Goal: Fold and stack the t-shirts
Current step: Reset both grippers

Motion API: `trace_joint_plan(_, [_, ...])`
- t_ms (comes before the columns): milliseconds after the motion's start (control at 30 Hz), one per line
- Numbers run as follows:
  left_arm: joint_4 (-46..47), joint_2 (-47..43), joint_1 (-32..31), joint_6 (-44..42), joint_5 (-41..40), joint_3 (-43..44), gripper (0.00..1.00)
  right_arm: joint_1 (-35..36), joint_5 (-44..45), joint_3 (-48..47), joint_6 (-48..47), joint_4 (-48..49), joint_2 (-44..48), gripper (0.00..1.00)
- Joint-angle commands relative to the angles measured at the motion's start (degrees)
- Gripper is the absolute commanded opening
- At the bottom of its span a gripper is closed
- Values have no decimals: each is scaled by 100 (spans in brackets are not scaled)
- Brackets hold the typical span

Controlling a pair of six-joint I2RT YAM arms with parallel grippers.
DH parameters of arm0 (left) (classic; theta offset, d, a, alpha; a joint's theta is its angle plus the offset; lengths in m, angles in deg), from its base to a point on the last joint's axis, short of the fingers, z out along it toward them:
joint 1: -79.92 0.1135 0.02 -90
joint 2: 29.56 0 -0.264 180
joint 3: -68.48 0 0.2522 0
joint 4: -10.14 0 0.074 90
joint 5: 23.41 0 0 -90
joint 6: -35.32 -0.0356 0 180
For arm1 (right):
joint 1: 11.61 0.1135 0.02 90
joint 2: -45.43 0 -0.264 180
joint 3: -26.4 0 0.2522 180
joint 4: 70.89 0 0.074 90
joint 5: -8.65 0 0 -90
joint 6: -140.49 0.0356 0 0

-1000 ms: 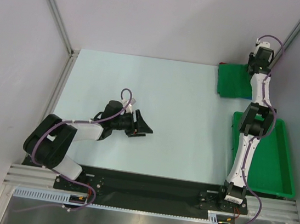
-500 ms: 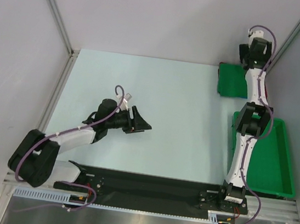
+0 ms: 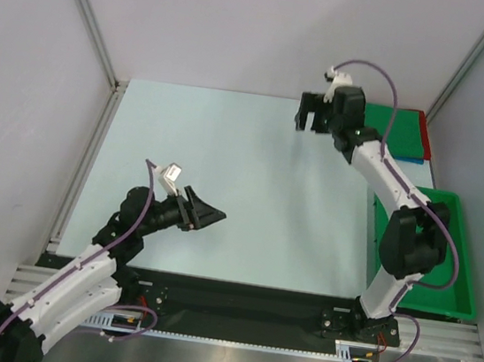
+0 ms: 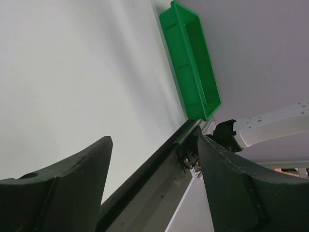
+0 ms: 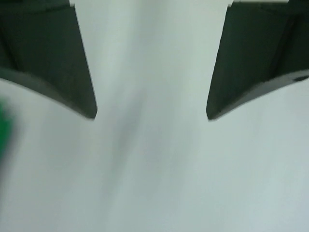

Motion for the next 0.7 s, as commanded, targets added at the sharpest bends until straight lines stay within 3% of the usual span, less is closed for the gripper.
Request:
trace_joint_plan(0, [-227, -705, -35, 307, -328, -403, 78, 106, -1294, 1834, 1766, 1224, 975, 100])
trace_joint_plan(100, [10, -1127, -35, 553, -345, -807, 79, 300, -1919, 3536, 2691, 2657, 1818, 100])
trace_joint_plan(167, [220, -1313, -35, 702, -363, -1105, 80, 397, -1808, 4252, 3220, 3133, 2234, 100])
trace_joint_plan(267, [563, -1621, -44, 965, -363, -1579, 82, 467, -1815, 5351, 3801, 3284, 2953, 99])
trace_joint_plan(433, [2073, -1841, -44, 1633, -126, -2573, 82, 538, -1692, 7197, 4847, 3740, 4141, 100])
trace_joint_plan(533, [2041, -1894, -61, 1539, 128, -2654, 84, 582, -1991, 8305, 5278, 4356, 4862, 100])
trace_joint_plan(667, [2321, -2016, -53, 1467, 550, -2698, 86, 599, -1859, 9306, 5376, 3980, 5960, 100])
